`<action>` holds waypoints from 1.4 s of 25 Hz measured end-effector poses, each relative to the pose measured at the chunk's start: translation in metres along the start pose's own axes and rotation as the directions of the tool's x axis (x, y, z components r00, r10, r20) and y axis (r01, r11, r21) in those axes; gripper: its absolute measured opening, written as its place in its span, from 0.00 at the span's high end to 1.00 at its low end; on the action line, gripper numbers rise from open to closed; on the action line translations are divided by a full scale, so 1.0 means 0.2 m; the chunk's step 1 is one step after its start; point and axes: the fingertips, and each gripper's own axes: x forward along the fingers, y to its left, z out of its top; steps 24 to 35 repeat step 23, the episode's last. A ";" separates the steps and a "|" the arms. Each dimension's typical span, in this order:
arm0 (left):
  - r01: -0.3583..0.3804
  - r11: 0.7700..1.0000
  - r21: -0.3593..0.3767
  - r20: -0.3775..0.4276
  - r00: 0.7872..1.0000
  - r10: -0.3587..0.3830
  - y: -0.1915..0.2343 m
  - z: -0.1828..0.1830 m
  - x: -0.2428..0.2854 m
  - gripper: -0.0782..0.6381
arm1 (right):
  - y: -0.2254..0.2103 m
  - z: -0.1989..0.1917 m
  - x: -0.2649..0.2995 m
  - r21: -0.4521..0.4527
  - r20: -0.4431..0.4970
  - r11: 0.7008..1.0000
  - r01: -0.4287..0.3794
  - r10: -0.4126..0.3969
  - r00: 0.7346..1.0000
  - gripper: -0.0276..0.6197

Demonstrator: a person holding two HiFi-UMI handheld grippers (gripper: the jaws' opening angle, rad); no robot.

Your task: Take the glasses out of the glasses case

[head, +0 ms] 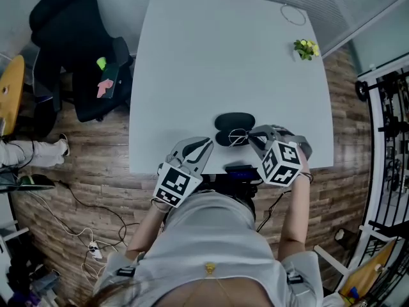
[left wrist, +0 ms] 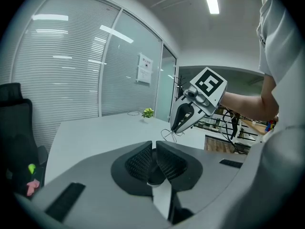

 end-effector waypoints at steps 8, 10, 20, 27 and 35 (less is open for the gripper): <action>0.003 1.000 0.002 -0.006 1.000 -0.003 0.02 -0.01 0.00 0.83 | 0.01 -0.01 0.01 0.000 -0.017 1.000 0.002 -0.002 1.000 0.91; 0.003 1.000 0.001 -0.008 1.000 -0.003 0.02 -0.01 0.00 0.83 | 0.01 -0.01 0.01 0.001 -0.020 1.000 0.001 -0.001 1.000 0.91; 0.003 1.000 0.001 -0.010 1.000 -0.003 0.04 -0.02 0.00 0.83 | 0.01 -0.02 0.03 0.005 -0.030 1.000 -0.005 0.005 1.000 0.91; 0.001 1.000 0.001 -0.009 1.000 -0.001 0.04 -0.02 0.00 0.83 | 0.01 -0.03 0.04 0.007 -0.035 1.000 -0.006 0.007 0.999 0.91; 0.001 1.000 0.001 -0.009 1.000 -0.001 0.04 -0.02 0.00 0.83 | 0.01 -0.03 0.04 0.007 -0.035 1.000 -0.006 0.007 0.999 0.91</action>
